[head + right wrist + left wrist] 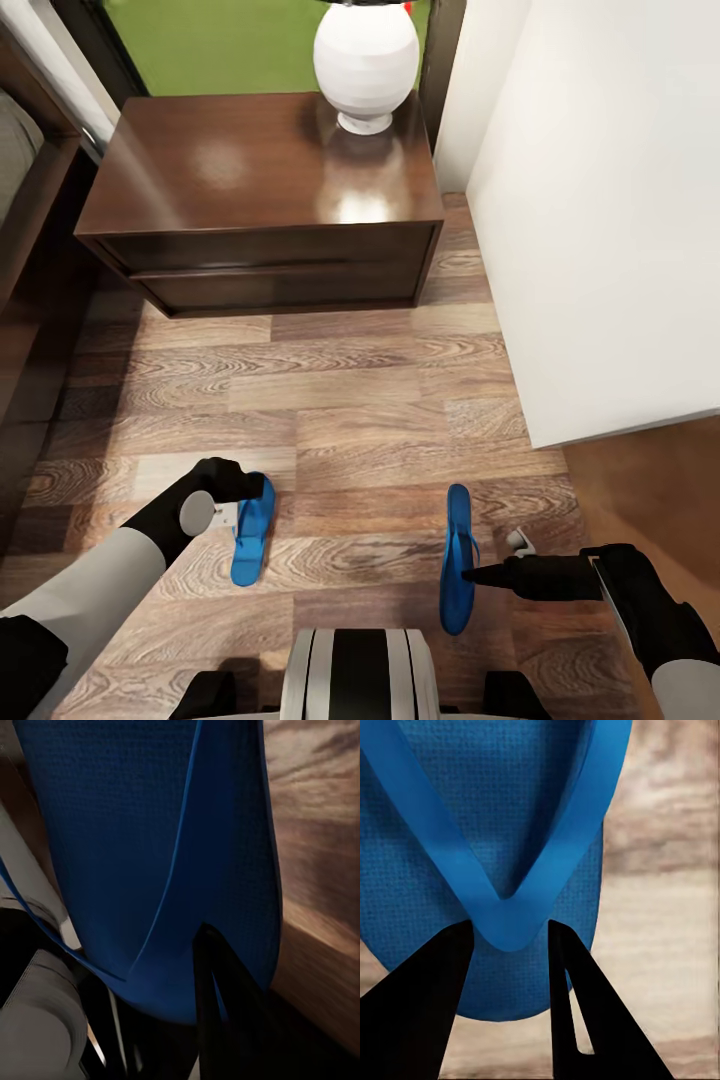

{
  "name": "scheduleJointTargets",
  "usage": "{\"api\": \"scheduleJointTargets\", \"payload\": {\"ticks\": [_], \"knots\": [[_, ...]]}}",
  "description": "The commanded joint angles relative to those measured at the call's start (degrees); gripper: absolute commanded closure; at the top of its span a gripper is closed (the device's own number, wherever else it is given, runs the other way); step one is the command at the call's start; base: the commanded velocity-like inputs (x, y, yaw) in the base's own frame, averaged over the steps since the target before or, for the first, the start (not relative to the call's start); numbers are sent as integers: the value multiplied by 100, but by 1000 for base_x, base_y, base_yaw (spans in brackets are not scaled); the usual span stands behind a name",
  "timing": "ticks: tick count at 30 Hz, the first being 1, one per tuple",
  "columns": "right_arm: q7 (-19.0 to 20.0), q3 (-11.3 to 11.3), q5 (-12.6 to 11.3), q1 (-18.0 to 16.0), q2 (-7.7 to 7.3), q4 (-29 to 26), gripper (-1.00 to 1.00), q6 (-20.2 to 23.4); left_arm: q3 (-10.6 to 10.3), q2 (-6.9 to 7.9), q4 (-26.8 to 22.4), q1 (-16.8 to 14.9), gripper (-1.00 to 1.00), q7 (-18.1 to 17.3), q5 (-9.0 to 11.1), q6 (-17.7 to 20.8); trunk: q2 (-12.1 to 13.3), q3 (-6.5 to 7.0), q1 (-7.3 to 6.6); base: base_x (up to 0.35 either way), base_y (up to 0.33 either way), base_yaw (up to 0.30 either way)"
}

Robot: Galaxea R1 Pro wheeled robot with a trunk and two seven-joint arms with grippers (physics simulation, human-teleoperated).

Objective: In the bedroom, move the book from the bed onto either nightstand, and place the two sandals side by side next to the bed.

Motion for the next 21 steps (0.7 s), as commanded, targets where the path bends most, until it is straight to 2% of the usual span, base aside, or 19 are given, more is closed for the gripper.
{"api": "scheduleJointTargets", "payload": {"ticks": [1, 21], "knots": [[76, -14, 61, -2, 3, -5, 100, 86, -27, 6, -8, -4, 100, -14, 5, -16, 0, 20, -3, 0, 0, 0], [76, -20, 61, -2, 2, -8, 100, 86, -2, -3, -6, -2, 100, -7, 5, -5, 27, 463, -55, 0, 0, 0]]}}
